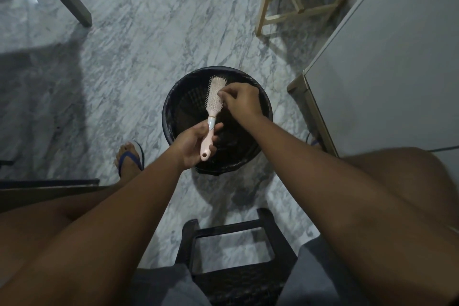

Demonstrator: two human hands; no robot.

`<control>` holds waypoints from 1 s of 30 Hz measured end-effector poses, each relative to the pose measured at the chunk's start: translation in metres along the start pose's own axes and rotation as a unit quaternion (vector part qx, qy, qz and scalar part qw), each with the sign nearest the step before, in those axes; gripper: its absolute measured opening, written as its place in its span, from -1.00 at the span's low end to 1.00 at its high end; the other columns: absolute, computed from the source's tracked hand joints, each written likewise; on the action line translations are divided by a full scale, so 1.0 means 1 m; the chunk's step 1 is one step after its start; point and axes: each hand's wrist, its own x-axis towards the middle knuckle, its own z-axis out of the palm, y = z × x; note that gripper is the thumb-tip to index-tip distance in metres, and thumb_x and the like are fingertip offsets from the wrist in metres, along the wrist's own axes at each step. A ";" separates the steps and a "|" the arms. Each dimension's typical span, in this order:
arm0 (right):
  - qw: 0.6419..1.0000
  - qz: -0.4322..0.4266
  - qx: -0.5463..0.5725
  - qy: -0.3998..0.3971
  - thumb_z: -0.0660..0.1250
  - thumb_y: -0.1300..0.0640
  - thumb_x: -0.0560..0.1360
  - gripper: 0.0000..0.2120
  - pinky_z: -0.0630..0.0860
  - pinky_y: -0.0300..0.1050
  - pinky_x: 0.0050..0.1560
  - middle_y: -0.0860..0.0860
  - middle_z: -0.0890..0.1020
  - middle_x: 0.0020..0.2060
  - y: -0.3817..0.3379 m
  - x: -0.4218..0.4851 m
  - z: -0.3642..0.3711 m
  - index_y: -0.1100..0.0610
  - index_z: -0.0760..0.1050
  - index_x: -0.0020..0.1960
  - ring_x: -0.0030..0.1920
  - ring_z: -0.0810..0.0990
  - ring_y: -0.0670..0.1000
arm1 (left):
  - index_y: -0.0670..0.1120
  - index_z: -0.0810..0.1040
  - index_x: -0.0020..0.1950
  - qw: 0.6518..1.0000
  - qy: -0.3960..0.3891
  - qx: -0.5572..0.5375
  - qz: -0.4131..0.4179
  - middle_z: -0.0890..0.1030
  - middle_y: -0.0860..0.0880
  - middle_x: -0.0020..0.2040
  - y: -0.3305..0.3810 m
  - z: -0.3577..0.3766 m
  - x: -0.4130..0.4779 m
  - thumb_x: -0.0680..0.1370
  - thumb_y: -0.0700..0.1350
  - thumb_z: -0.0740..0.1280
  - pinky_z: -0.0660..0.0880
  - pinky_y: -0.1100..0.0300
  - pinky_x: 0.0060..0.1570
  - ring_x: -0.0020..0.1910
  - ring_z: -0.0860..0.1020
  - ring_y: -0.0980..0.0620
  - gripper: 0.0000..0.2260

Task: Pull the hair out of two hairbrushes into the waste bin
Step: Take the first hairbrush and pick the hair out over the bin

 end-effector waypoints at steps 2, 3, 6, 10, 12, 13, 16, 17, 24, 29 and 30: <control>1.000 -0.007 0.002 0.018 0.44 0.15 0.49 -0.90 0.60 -0.15 -0.06 -0.03 0.67 -0.34 -0.001 0.003 -0.004 0.16 0.69 -0.11 -0.29 0.62 -0.08 | -0.07 0.37 0.47 1.000 0.003 -0.003 -0.004 0.62 -0.06 0.08 0.000 -0.001 0.002 0.68 -0.17 0.08 0.46 0.23 -0.44 -0.29 0.49 0.07 -0.64; 0.999 -0.009 0.007 0.032 0.42 0.15 0.50 -0.90 0.60 -0.14 -0.07 -0.03 0.67 -0.33 -0.002 0.004 -0.007 0.16 0.69 -0.10 -0.29 0.63 -0.08 | -0.08 0.37 0.48 1.000 0.006 -0.007 -0.007 0.62 -0.06 0.08 -0.001 -0.002 0.002 0.68 -0.17 0.08 0.46 0.24 -0.45 -0.30 0.49 0.08 -0.64; 0.992 -0.007 0.052 0.115 0.40 0.16 0.52 -0.89 0.62 -0.11 -0.10 -0.02 0.68 -0.28 -0.007 0.013 -0.020 0.17 0.67 -0.10 -0.25 0.66 -0.04 | -0.09 0.35 0.48 0.999 0.030 -0.038 -0.008 0.63 -0.07 0.05 -0.002 -0.005 0.004 0.68 -0.19 0.05 0.43 0.26 -0.47 -0.35 0.50 0.09 -0.63; 0.977 -0.001 0.058 0.206 0.36 0.17 0.55 -0.90 0.52 -0.28 -0.12 -0.05 0.63 -0.25 -0.010 0.017 -0.035 0.17 0.62 -0.10 -0.21 0.59 -0.08 | -0.08 0.36 0.48 0.999 0.043 -0.030 -0.002 0.65 -0.05 0.02 -0.003 -0.013 0.001 0.68 -0.19 0.05 0.42 0.26 -0.47 -0.34 0.50 0.09 -0.63; 0.983 0.016 0.035 0.182 0.34 0.20 0.56 -0.90 0.50 -0.27 -0.13 -0.04 0.62 -0.23 -0.004 0.012 -0.036 0.19 0.61 -0.09 -0.19 0.58 -0.08 | -0.08 0.38 0.47 0.999 0.041 -0.025 0.000 0.66 -0.04 0.02 -0.002 -0.013 -0.001 0.68 -0.19 0.06 0.41 0.27 -0.46 -0.33 0.49 0.09 -0.63; 0.989 0.043 0.015 0.140 0.32 0.23 0.56 -0.90 0.49 -0.27 -0.12 -0.02 0.63 -0.19 0.003 0.011 -0.035 0.21 0.61 -0.06 -0.13 0.60 -0.04 | -0.07 0.38 0.47 0.999 0.038 -0.025 0.001 0.66 -0.03 0.02 -0.001 -0.013 -0.002 0.68 -0.18 0.06 0.42 0.27 -0.46 -0.33 0.49 0.09 -0.64; 0.977 0.161 -0.123 -0.062 0.30 0.24 0.55 -0.71 0.47 -0.18 0.14 0.16 0.59 0.18 0.020 0.004 -0.027 0.26 0.50 0.25 0.21 0.56 0.14 | -0.07 0.38 0.48 0.999 0.028 -0.018 0.002 0.65 -0.03 0.04 0.001 -0.012 -0.003 0.67 -0.17 0.09 0.41 0.27 -0.46 -0.32 0.48 0.09 -0.64; 0.966 0.184 -0.152 -0.095 0.29 0.20 0.56 -0.61 0.42 -0.11 0.25 0.22 0.51 0.29 0.022 0.002 -0.025 0.28 0.40 0.36 0.31 0.49 0.19 | -0.07 0.38 0.48 1.000 0.026 -0.015 0.001 0.65 -0.03 0.04 0.001 -0.012 -0.004 0.67 -0.16 0.10 0.40 0.27 -0.47 -0.32 0.47 0.09 -0.64; 0.996 0.084 -0.021 -0.027 0.37 -0.20 0.49 -0.35 0.44 -0.01 0.35 0.11 0.57 0.29 -0.004 0.002 -0.008 0.11 0.36 0.47 0.28 0.54 0.06 | -0.04 0.44 0.42 1.000 -0.002 0.003 -0.008 0.64 -0.02 0.00 0.000 -0.010 -0.007 0.66 -0.17 0.12 0.36 0.28 -0.46 -0.31 0.44 0.09 -0.66; 0.998 0.045 -0.029 -0.023 0.53 -0.05 0.40 -0.46 0.53 -0.07 0.21 0.08 0.67 0.10 -0.015 0.011 -0.004 0.18 0.55 0.29 0.06 0.63 0.03 | -0.01 0.47 0.37 1.000 -0.017 0.012 -0.012 0.62 -0.02 0.00 -0.001 -0.007 -0.008 0.65 -0.19 0.12 0.37 0.26 -0.45 -0.31 0.42 0.08 -0.68; 0.998 0.050 -0.032 -0.023 0.53 -0.04 0.40 -0.49 0.53 -0.08 0.21 0.07 0.68 0.10 -0.015 0.013 -0.004 0.18 0.58 0.26 0.06 0.64 0.03 | -0.01 0.47 0.37 1.000 -0.018 0.013 -0.013 0.63 -0.02 0.00 -0.001 -0.008 -0.007 0.65 -0.19 0.12 0.38 0.26 -0.45 -0.31 0.42 0.08 -0.68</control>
